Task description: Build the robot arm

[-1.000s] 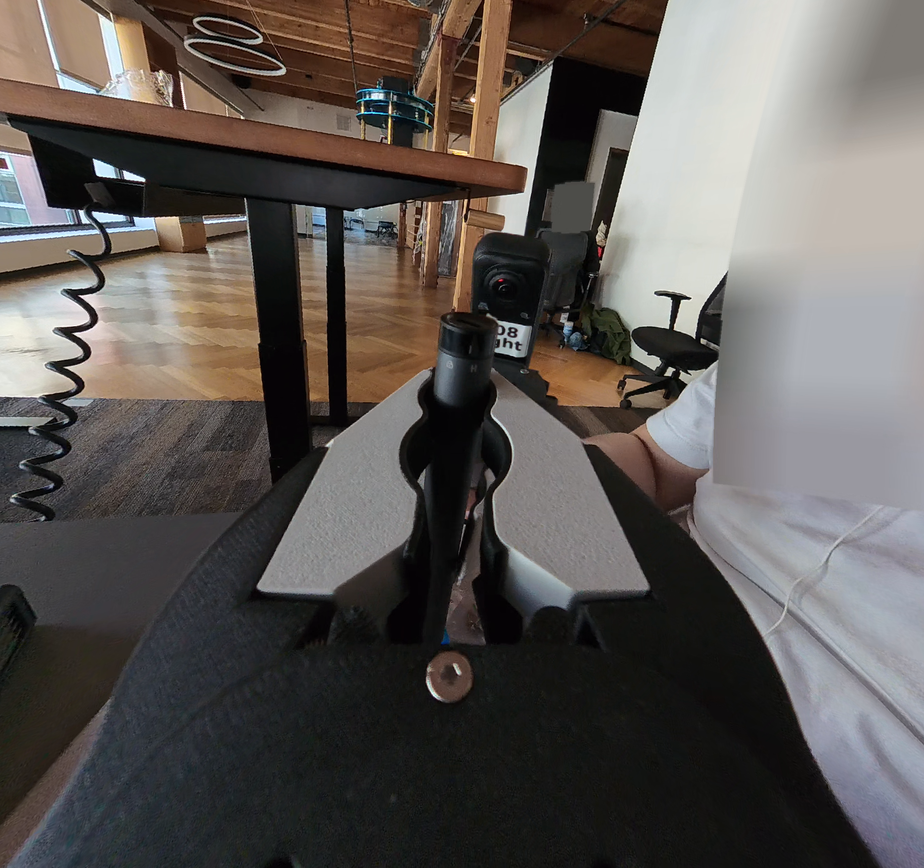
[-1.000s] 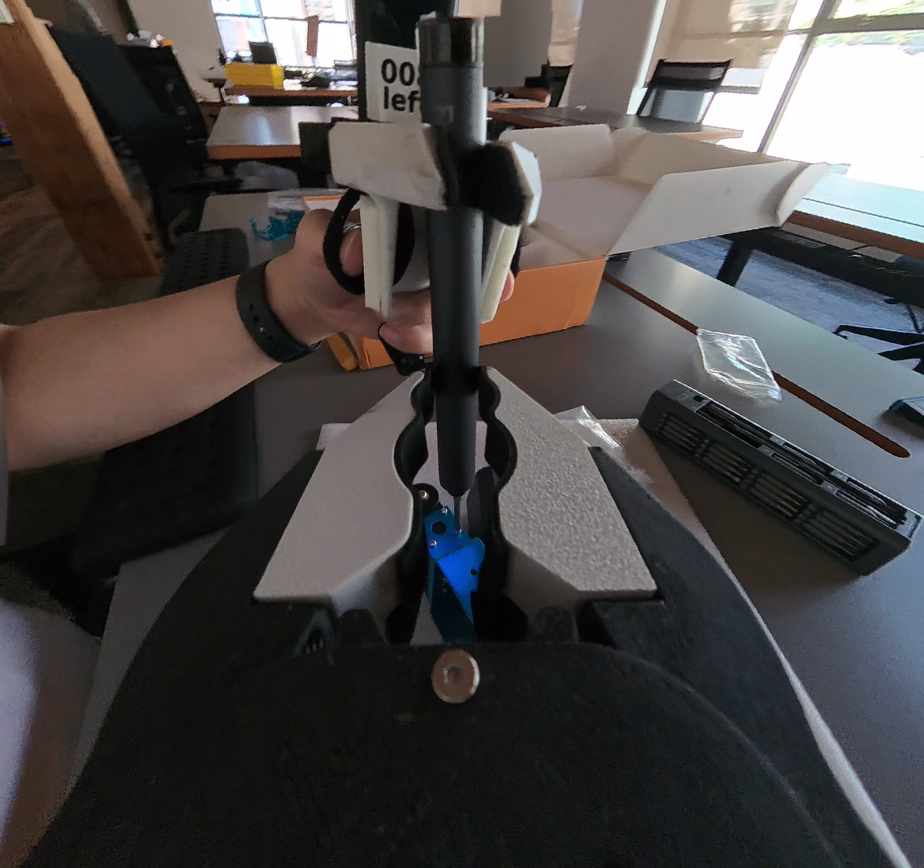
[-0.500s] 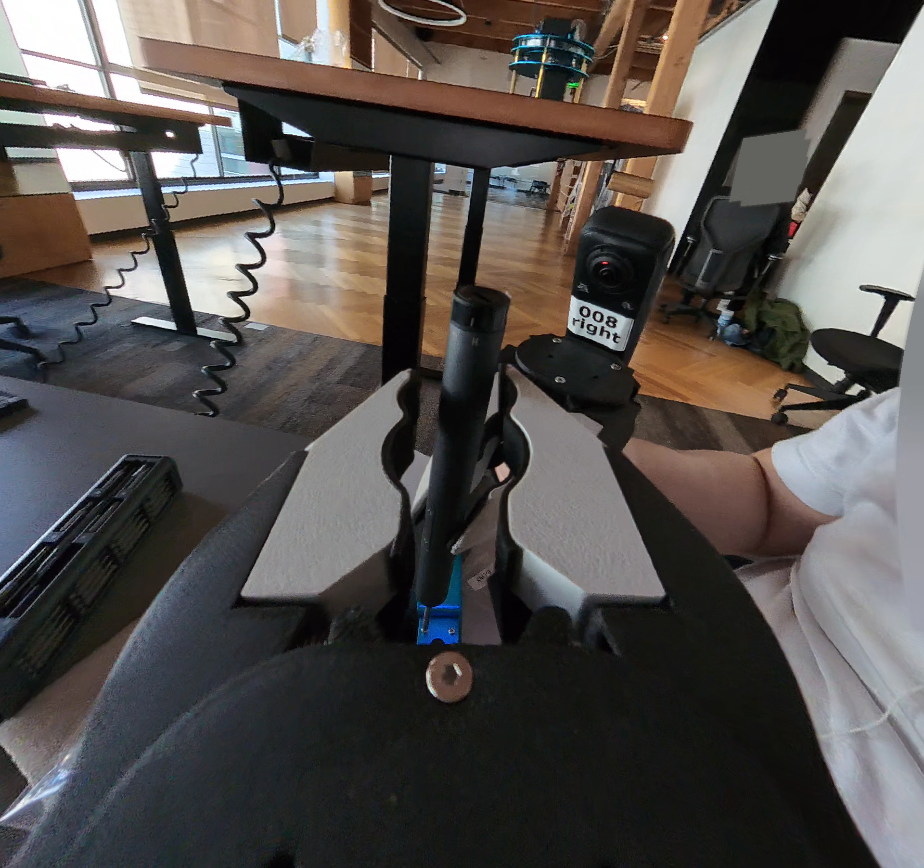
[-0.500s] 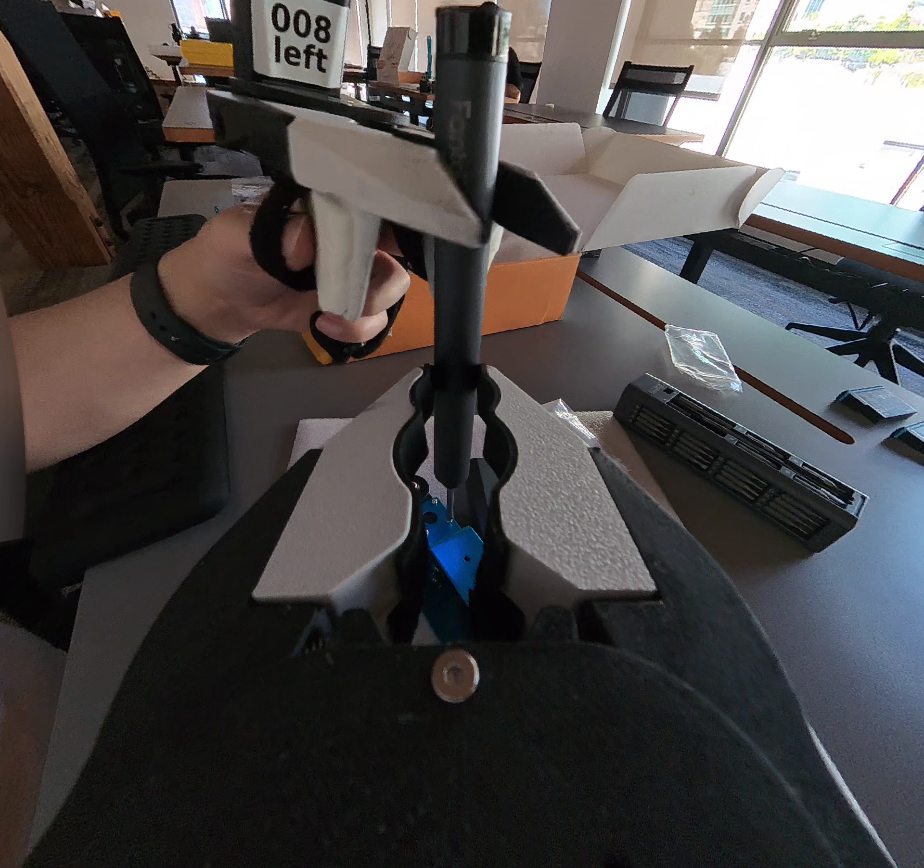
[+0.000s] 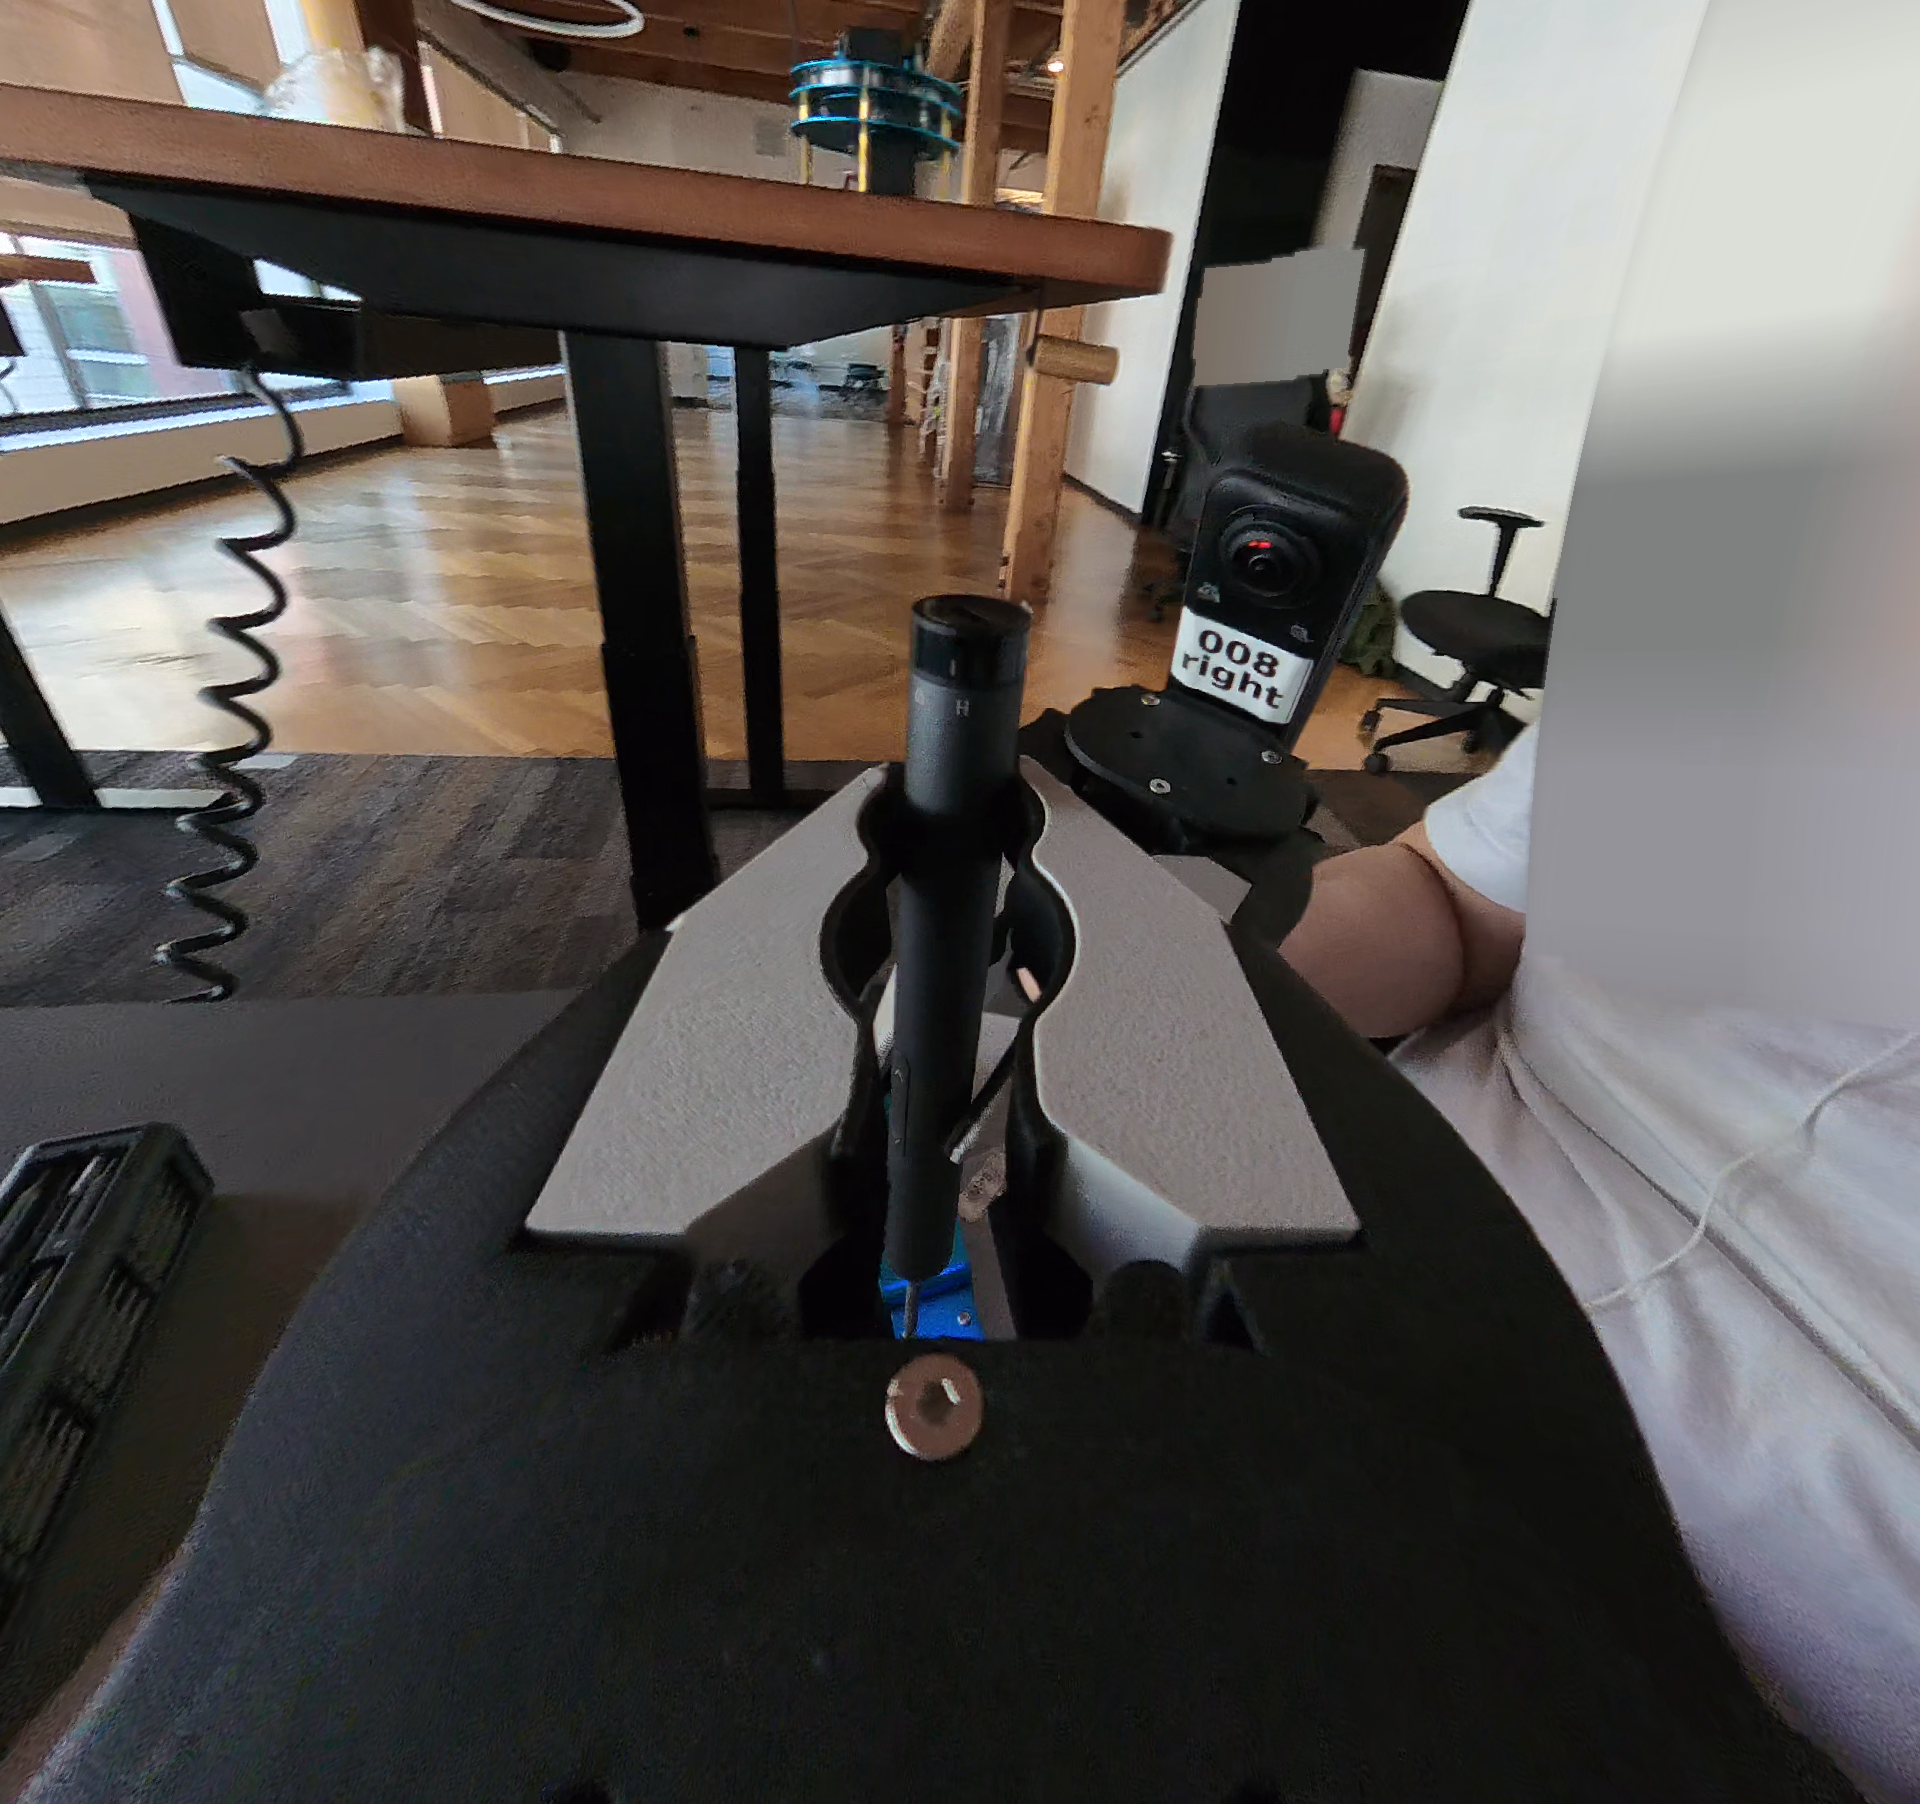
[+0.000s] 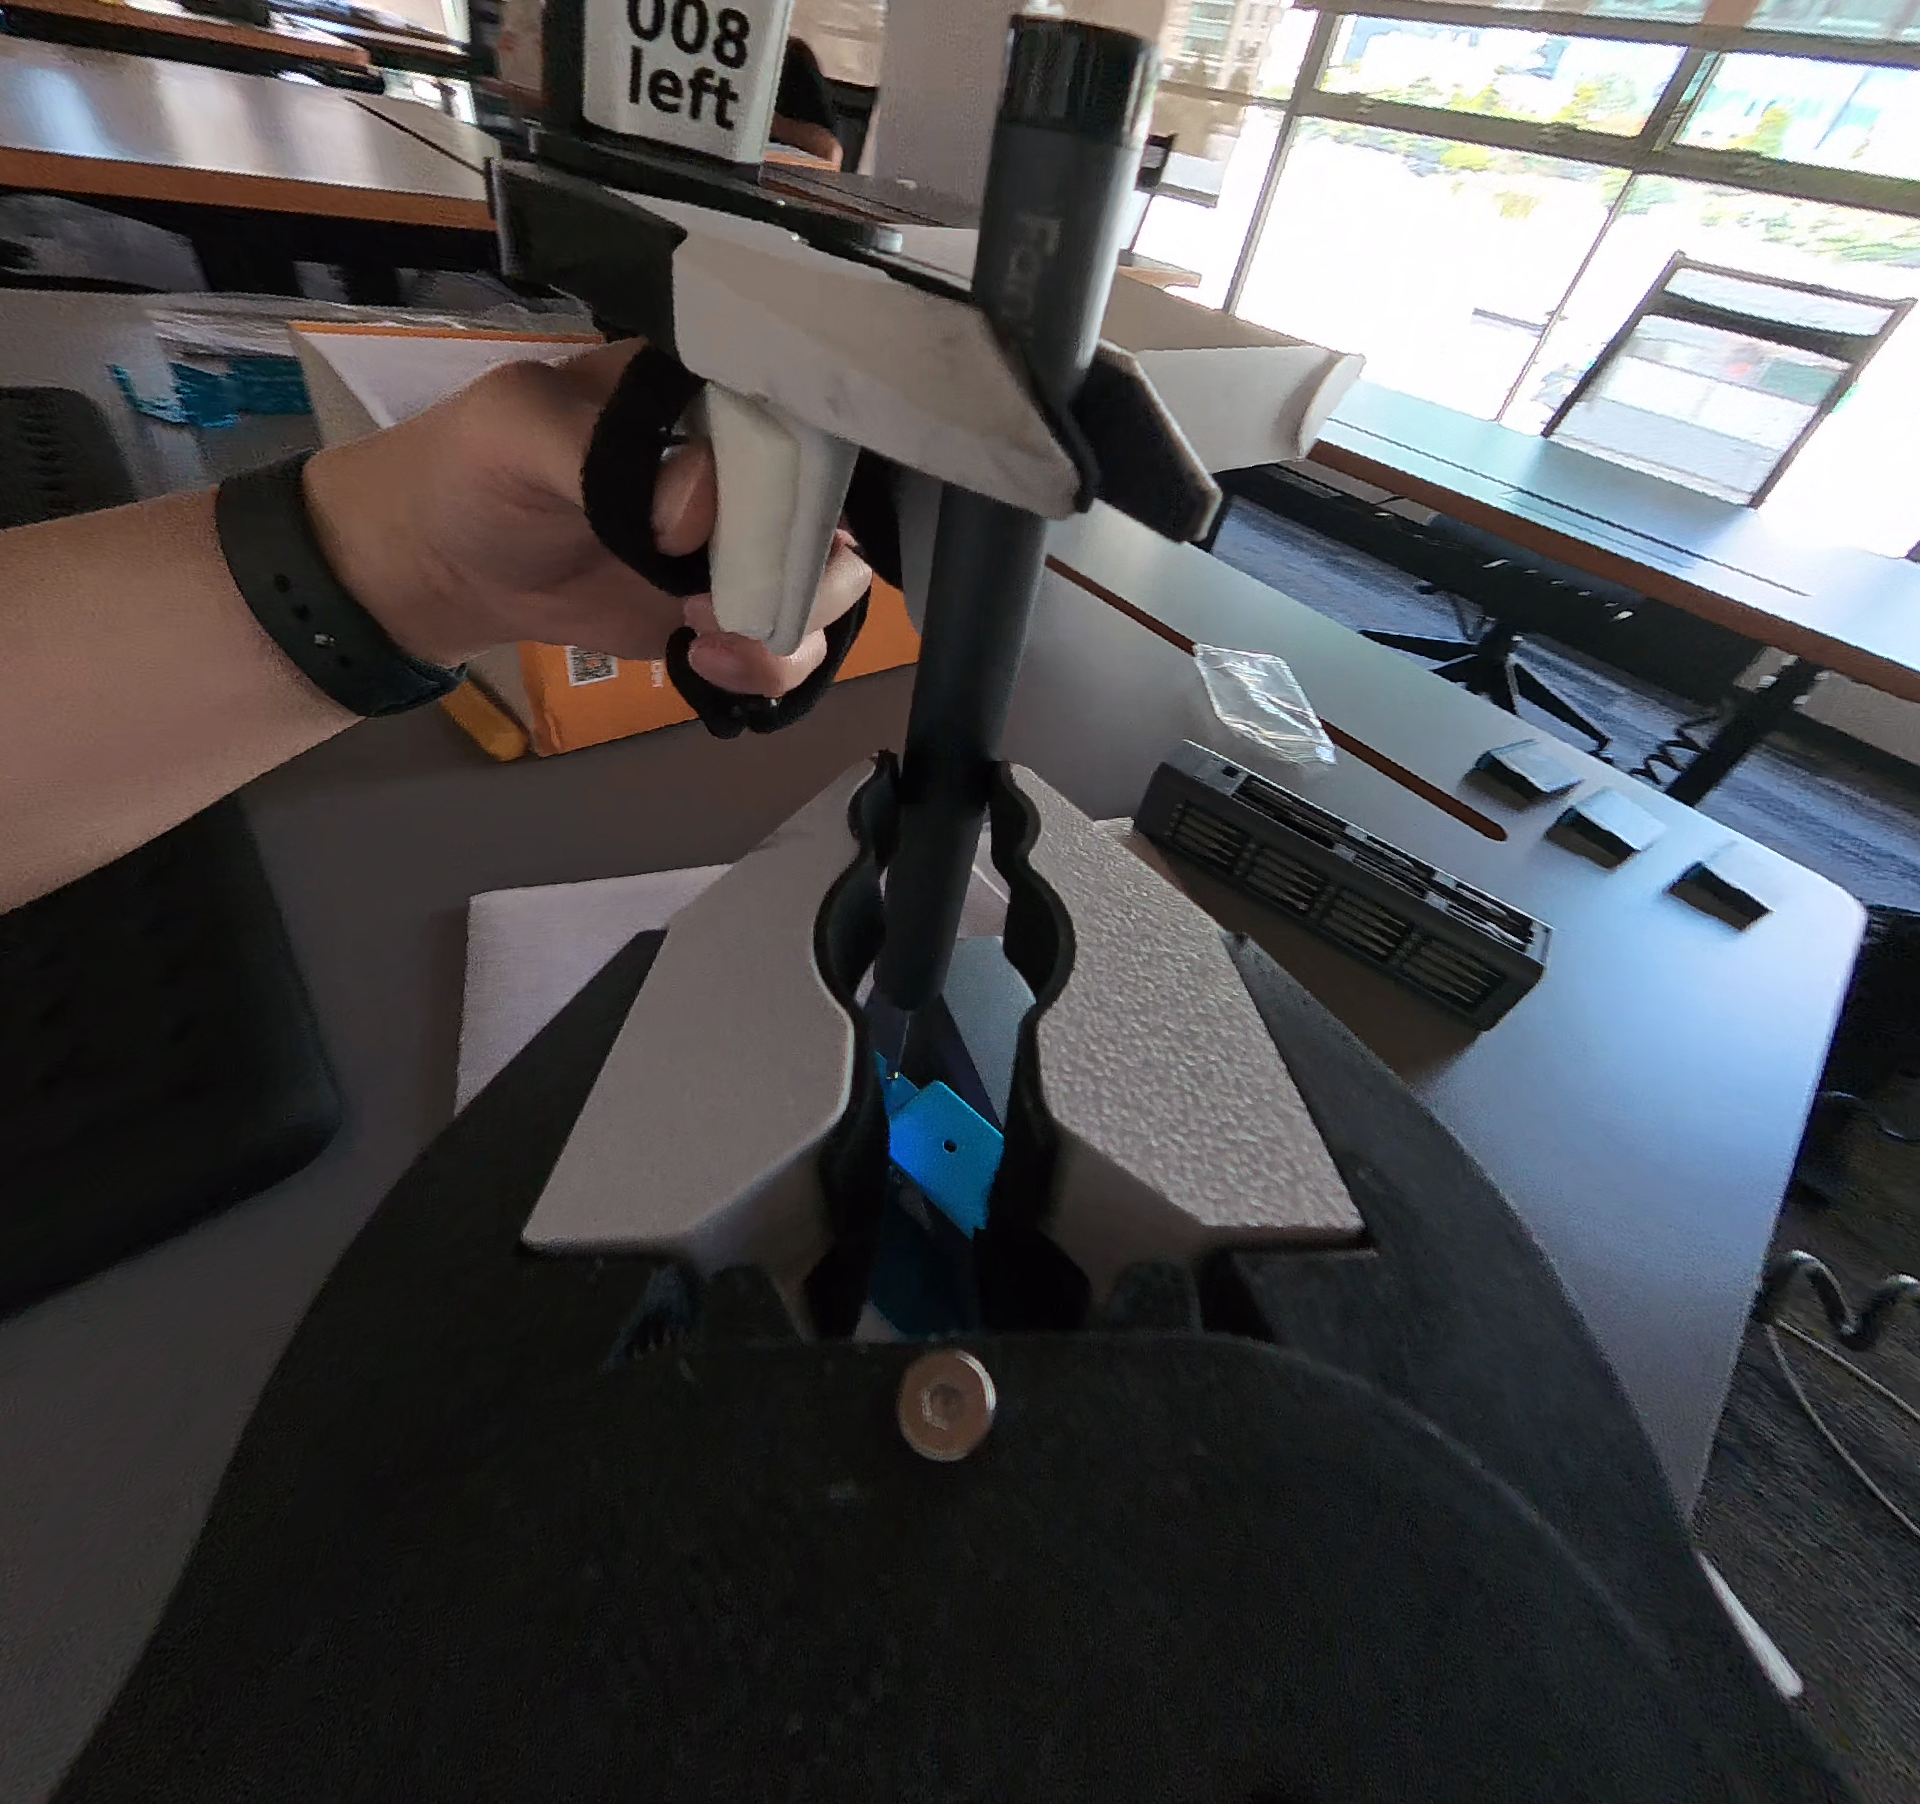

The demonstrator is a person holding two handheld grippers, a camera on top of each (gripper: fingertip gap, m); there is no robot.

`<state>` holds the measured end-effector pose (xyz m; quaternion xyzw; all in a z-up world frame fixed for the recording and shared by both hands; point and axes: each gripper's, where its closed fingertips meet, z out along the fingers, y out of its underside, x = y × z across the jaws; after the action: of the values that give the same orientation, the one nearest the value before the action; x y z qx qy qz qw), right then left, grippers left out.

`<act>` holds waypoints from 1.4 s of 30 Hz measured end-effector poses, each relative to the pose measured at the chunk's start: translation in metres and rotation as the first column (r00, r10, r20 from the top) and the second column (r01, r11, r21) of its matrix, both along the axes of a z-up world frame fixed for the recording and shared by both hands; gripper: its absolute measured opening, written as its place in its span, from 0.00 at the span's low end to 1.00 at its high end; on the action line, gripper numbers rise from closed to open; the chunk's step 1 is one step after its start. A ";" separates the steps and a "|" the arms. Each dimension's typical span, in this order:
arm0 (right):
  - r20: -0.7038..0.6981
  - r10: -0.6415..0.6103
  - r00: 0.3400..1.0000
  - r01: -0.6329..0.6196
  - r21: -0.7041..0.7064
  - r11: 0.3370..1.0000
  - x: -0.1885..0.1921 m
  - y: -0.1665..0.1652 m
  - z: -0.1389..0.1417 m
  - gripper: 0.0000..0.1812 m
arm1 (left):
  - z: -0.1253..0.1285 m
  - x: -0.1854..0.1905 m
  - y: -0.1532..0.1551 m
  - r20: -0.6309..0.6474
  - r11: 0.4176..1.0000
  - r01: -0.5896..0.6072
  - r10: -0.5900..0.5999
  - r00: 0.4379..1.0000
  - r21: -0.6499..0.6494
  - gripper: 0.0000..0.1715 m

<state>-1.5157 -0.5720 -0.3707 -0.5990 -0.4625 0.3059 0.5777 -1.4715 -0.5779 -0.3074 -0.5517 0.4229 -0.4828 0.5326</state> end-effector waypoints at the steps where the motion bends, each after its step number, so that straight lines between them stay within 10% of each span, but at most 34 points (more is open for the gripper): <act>1: -0.002 -0.025 1.000 0.025 0.008 1.000 0.000 0.001 0.000 0.10 | 0.000 0.000 0.000 0.008 0.999 0.034 -0.034 0.999 -0.002 0.10; 5: -0.012 -0.039 0.999 0.040 0.020 0.999 -0.001 0.000 0.001 0.10 | 0.000 -0.001 -0.004 0.014 0.992 0.129 -0.129 0.992 -0.002 0.10; 18: 0.137 0.592 0.794 -0.573 -0.159 0.804 -0.007 -0.016 -0.008 0.10 | 0.001 -0.001 -0.015 -0.005 0.980 0.197 -0.197 0.980 0.032 0.10; 30: 0.146 0.439 0.886 -0.423 -0.128 0.897 -0.006 -0.011 -0.012 0.10 | -0.002 0.004 -0.023 0.040 0.961 0.275 -0.275 0.961 0.002 0.11; 42: 0.198 0.399 0.895 -0.343 -0.266 0.901 -0.013 0.004 -0.013 0.10 | 0.000 -0.006 0.003 0.037 0.992 0.030 -0.026 0.999 -0.120 0.20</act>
<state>-1.5292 -0.5684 -0.3839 -0.5939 -0.5994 0.3842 0.3747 -1.4777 -0.5750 -0.3075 -0.5682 0.3911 -0.5247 0.4989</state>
